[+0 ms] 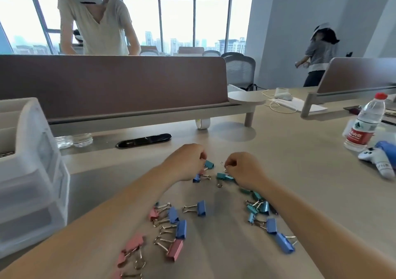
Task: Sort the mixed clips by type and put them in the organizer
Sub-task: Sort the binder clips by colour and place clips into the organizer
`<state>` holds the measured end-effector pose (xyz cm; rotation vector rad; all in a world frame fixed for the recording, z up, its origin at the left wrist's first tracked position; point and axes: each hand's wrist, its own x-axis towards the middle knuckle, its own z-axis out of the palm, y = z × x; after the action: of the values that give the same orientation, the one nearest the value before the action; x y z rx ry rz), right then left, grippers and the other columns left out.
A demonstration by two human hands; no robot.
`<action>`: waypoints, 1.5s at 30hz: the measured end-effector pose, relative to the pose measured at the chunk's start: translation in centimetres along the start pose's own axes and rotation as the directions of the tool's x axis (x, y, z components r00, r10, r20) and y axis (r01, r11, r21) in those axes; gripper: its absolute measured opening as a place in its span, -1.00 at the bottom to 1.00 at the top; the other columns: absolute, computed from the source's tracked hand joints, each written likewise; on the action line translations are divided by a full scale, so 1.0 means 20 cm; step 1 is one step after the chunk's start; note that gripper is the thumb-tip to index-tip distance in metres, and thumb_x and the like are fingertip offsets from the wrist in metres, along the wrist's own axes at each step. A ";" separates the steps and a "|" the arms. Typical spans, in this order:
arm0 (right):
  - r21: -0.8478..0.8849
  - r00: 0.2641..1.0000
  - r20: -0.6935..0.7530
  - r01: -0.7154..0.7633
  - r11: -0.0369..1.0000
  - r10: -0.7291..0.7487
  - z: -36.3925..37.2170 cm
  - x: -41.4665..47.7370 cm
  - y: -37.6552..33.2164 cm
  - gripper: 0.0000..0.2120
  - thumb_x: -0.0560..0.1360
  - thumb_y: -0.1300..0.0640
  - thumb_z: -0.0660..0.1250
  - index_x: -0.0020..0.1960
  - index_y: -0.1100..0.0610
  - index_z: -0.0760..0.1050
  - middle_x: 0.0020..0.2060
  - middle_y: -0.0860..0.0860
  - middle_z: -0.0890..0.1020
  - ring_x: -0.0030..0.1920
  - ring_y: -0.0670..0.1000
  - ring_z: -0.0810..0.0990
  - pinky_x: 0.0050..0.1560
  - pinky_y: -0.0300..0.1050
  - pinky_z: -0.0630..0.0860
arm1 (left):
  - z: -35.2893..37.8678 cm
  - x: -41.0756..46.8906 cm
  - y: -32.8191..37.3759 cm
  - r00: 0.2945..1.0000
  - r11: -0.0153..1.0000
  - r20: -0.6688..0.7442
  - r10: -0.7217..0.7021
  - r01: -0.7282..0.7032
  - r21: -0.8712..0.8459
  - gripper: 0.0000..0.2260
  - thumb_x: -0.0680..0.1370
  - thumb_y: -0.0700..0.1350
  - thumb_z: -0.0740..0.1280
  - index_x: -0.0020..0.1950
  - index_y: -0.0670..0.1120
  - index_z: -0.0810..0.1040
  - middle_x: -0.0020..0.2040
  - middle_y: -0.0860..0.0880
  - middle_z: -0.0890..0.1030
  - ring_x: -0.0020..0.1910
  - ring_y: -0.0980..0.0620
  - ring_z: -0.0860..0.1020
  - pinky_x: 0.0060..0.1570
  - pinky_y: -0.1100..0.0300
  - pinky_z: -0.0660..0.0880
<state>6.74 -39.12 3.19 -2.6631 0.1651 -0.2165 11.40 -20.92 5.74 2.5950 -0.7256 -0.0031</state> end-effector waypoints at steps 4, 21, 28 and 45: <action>-0.075 0.997 0.069 0.053 0.996 -0.048 0.05 0.08 0.06 -0.79 0.49 0.21 0.26 -0.06 -0.09 0.56 0.02 -0.08 0.61 0.06 0.01 0.57 0.10 -0.05 0.53 | 0.12 0.19 -0.06 0.998 0.994 0.051 -0.022 0.017 0.106 -0.67 0.57 -0.16 0.24 0.34 -0.07 0.50 0.28 -0.09 0.52 0.19 -0.08 0.50 0.12 0.10 0.47; -0.288 0.916 0.248 0.380 0.879 -0.315 0.14 0.14 0.06 -0.74 0.52 0.18 0.25 0.14 0.00 0.59 0.00 -0.02 0.55 0.07 0.05 0.47 -0.08 -0.12 0.39 | 0.32 0.31 -0.11 0.997 0.978 -0.046 0.068 -0.057 0.200 -0.86 0.49 -0.10 0.35 0.03 -0.04 0.58 0.04 -0.04 0.57 0.12 -0.08 0.41 -0.08 0.15 0.29; -0.321 0.927 0.220 0.364 0.874 -0.305 0.11 0.12 0.06 -0.80 0.50 0.00 0.35 0.07 0.06 0.56 0.04 0.00 0.55 0.13 0.04 0.45 0.07 -0.07 0.45 | 0.27 0.28 -0.12 0.991 0.977 -0.130 -0.001 -0.027 -0.212 -0.79 0.55 -0.09 0.35 0.17 -0.08 0.59 0.11 0.00 0.59 0.08 0.01 0.53 0.00 0.20 0.41; -0.019 0.999 -0.026 0.021 1.000 -0.021 -0.03 0.09 0.26 -0.54 0.49 0.39 0.24 0.25 -0.02 0.55 0.10 -0.06 0.51 0.07 -0.01 0.53 0.01 -0.23 0.41 | 0.26 0.17 0.11 0.989 0.988 0.113 0.096 -0.081 -0.130 -0.80 0.57 -0.06 0.32 0.18 -0.05 0.54 0.11 -0.05 0.55 -0.01 0.00 0.51 -0.07 0.13 0.45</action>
<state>8.02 -44.23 1.65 -2.6826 0.1482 -0.2572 12.62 -26.45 2.36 2.4572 -0.8544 -0.1720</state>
